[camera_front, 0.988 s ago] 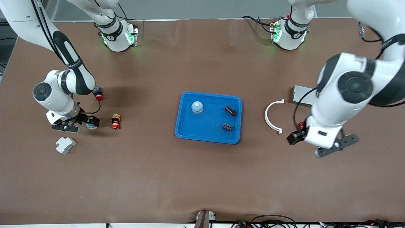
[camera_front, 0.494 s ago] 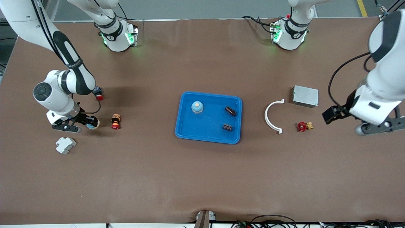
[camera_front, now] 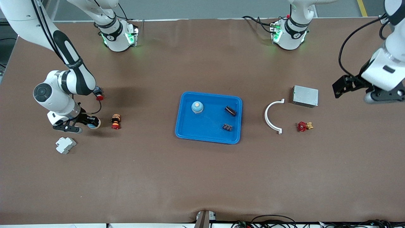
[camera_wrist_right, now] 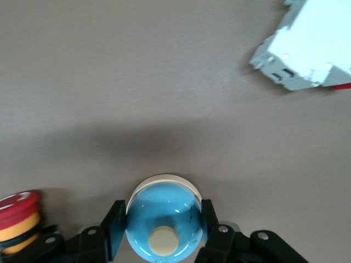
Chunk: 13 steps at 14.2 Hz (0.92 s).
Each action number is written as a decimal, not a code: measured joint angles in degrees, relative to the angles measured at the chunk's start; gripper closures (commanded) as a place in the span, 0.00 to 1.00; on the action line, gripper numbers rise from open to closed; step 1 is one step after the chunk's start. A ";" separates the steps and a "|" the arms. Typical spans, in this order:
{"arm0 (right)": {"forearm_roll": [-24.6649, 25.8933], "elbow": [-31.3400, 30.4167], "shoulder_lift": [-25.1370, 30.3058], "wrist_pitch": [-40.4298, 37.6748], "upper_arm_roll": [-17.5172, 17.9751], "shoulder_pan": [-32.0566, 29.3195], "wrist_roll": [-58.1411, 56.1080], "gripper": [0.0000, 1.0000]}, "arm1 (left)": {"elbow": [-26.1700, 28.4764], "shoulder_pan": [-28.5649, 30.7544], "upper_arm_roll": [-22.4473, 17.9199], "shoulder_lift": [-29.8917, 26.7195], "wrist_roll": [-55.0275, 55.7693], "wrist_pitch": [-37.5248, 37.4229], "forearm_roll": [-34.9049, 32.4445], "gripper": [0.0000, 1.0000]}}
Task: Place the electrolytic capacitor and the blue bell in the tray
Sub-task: 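Return the left gripper to rest while the right gripper lifts the bell, then carry the second blue bell to the tray with the right gripper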
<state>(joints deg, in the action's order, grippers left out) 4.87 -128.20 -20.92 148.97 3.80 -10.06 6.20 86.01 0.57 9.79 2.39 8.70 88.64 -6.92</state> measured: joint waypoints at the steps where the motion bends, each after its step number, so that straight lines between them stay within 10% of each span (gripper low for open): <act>1: -0.04 1.98 0.79 -4.91 1.18 0.15 1.70 1.00 | 1.07 -1.08 -1.68 -1.53 -0.45 -1.08 0.47 0.00; 7: -6.76 14.42 7.44 -29.47 10.88 0.82 14.46 1.00 | 5.51 -1.69 -4.03 -6.87 -0.81 -3.48 3.48 0.00; 13: -7.42 19.28 8.38 -31.78 26.35 2.88 40.53 1.00 | 6.21 -1.36 -4.20 -7.15 -0.81 -3.49 4.29 0.00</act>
<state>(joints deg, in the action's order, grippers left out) -2.55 -108.91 -12.54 117.19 30.15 -7.17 46.74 92.22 -0.80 5.59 -4.76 7.89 85.15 -2.63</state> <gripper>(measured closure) 0.396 0.000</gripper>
